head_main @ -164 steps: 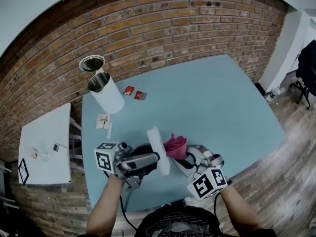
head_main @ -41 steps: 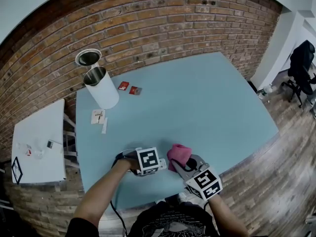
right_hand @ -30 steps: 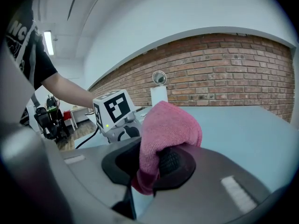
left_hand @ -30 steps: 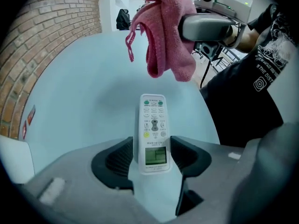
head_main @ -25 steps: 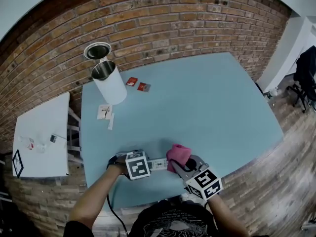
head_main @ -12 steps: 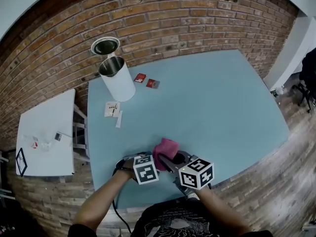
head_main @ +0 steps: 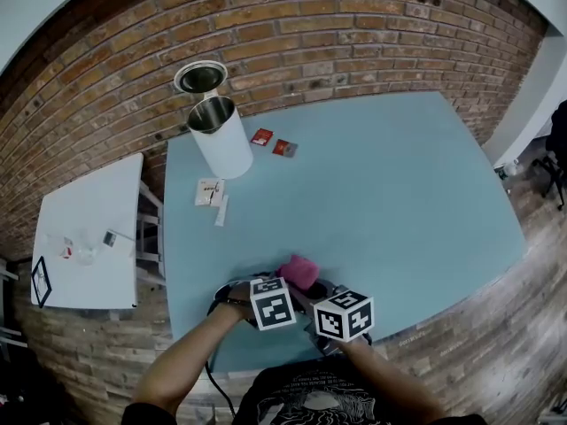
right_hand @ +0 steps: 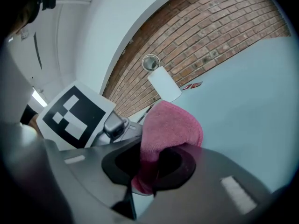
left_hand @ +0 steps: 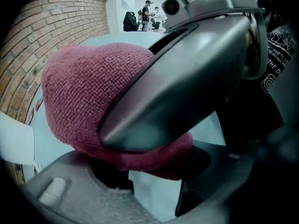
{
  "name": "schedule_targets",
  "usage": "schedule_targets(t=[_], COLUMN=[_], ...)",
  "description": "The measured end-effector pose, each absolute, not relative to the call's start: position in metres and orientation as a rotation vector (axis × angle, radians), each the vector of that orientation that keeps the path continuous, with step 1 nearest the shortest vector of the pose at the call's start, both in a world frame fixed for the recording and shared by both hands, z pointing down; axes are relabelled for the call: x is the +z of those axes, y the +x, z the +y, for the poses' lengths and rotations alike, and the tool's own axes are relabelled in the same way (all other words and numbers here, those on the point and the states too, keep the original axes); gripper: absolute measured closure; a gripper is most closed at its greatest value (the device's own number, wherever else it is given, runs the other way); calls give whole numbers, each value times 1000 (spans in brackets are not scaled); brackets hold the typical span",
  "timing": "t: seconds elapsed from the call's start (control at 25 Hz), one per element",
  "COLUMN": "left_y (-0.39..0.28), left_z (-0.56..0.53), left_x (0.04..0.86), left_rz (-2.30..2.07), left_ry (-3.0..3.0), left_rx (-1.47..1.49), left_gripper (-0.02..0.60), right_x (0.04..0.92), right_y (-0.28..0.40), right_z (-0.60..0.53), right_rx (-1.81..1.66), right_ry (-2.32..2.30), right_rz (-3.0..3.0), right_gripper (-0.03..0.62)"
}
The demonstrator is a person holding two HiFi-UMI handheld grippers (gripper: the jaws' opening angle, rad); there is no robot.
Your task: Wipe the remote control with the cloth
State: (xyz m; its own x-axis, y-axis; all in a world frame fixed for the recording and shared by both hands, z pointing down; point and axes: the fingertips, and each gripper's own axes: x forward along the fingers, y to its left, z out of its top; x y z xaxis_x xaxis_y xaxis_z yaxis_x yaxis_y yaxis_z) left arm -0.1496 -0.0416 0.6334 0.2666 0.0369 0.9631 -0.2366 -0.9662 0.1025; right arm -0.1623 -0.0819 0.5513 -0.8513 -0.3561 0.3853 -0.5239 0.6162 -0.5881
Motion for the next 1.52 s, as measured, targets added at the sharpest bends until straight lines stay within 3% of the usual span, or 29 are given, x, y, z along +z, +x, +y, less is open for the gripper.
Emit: schedule_targets(t=[0.28, 1.52], left_y=[-150, -153], left_z=[-42, -44], left_x=[634, 636], left_rz=[-186, -255], left_ry=[2274, 2160], left_rx=[1798, 1820], left_gripper=[330, 339], right_x=[549, 561], right_y=[-155, -55], right_z=[-79, -107], right_rx=[893, 978], right_ry=[700, 697], right_rz=[-2599, -2565], right_gripper=[530, 530])
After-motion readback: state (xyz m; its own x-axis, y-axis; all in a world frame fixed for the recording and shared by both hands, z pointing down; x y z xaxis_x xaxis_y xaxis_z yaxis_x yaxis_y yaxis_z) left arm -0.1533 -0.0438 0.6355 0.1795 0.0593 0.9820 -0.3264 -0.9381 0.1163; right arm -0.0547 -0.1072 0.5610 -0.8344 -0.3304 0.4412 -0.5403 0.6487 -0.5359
